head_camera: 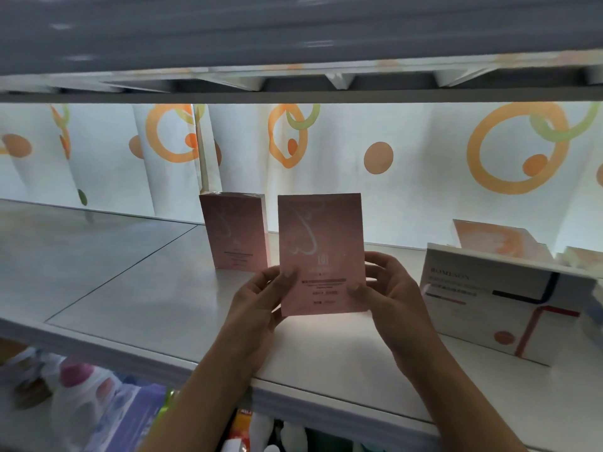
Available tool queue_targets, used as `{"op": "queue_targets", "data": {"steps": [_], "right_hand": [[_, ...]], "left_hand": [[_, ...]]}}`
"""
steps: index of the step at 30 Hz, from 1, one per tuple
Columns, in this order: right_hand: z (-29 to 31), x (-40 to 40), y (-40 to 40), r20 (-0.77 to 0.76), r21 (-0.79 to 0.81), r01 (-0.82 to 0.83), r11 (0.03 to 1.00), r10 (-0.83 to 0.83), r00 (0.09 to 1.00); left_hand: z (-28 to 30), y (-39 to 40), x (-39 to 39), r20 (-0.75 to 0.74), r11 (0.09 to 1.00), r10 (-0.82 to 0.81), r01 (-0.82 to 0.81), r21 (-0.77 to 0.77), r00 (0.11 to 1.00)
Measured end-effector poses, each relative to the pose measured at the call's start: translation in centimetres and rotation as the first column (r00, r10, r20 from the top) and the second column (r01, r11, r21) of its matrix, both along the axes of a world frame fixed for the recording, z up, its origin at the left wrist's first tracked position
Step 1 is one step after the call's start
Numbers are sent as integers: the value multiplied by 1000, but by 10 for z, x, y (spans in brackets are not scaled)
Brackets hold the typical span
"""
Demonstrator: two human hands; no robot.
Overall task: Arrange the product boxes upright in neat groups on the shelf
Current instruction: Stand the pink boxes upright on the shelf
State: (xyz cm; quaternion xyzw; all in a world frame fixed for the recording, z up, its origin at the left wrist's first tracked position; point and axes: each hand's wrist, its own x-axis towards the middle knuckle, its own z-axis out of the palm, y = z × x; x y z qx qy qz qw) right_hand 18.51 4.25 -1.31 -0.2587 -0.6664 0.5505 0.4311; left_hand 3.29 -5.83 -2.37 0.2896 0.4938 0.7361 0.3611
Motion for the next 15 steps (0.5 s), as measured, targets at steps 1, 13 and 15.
{"op": "queue_targets", "data": {"steps": [1, 13, 15], "right_hand": [[0, 0, -1, 2, -1, -1, 1000, 1, 1000], [-1, -3, -6, 42, 107, 10, 994, -15, 999], [-3, -9, -9, 74, 161, 14, 987, -26, 997]], "left_hand": [[-1, -1, -1, 8, 1000, 6, -6, -7, 1000], [-1, -15, 10, -193, 981, 167, -183, -69, 967], [-2, -24, 12, -267, 959, 248, -274, -68, 931]]}}
